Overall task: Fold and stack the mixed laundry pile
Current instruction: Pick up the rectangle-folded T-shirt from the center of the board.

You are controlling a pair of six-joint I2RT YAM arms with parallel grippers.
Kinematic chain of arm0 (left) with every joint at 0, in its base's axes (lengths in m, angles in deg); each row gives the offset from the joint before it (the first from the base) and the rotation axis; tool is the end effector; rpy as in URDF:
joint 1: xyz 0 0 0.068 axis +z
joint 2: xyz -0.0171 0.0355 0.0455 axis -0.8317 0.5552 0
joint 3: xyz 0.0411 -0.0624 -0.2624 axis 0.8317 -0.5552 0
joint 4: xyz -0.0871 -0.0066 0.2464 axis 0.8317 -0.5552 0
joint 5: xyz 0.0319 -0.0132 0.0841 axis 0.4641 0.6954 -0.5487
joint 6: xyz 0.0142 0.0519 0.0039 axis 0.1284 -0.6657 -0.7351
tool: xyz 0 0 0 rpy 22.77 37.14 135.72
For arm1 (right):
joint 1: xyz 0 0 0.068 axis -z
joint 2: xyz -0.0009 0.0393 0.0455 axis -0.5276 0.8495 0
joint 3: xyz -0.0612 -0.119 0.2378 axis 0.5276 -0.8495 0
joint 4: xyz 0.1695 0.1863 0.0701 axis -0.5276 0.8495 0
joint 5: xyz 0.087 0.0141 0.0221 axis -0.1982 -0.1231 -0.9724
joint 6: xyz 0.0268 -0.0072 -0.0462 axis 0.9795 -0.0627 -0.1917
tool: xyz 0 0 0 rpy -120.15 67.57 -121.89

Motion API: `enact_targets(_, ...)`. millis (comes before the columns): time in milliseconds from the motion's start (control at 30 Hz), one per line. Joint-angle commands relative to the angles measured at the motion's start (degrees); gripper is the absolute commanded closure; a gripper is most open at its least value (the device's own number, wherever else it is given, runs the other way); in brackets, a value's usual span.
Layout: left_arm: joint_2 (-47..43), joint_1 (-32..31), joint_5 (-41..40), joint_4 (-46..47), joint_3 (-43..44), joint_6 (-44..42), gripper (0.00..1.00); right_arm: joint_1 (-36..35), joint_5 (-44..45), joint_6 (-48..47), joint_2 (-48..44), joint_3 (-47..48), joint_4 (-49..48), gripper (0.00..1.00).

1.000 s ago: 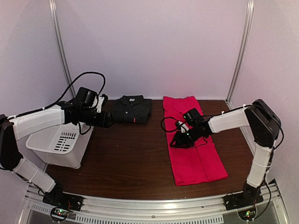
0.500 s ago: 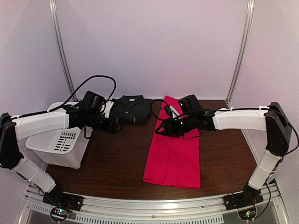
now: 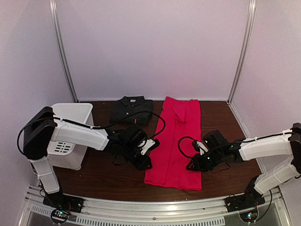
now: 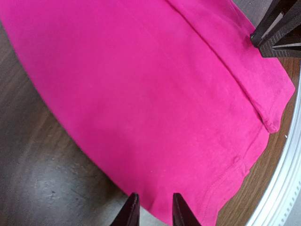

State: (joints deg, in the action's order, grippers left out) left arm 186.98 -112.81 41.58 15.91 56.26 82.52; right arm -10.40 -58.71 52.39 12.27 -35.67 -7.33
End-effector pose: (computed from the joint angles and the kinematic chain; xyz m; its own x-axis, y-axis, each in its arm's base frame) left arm 0.1919 -0.3048 0.1582 -0.7343 0.5220 -0.4340 0.6723 0.6479 -0.3581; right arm 0.1643 0.1687 0.1511 -0.9696 -0.0782 -0.2319 -0.2112 0.7464 0.6311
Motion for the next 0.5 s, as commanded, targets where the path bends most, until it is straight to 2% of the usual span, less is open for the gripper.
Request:
enact_targets(0,2.66,-2.22,1.31,3.48,1.60,-0.41,0.79,-2.30,0.50,5.30,-0.15,-3.93,-8.09,0.75)
enact_targets(233,6.16,-6.69,1.16,2.66,0.83,-0.24,0.87,-10.04,0.33,11.36,3.53,-4.88,-15.22,0.76)
enact_targets(467,0.70,-6.79,-0.17,1.31,-0.99,-1.02,0.83,-11.81,6.02,11.34,-8.63,-3.48,-4.43,0.71)
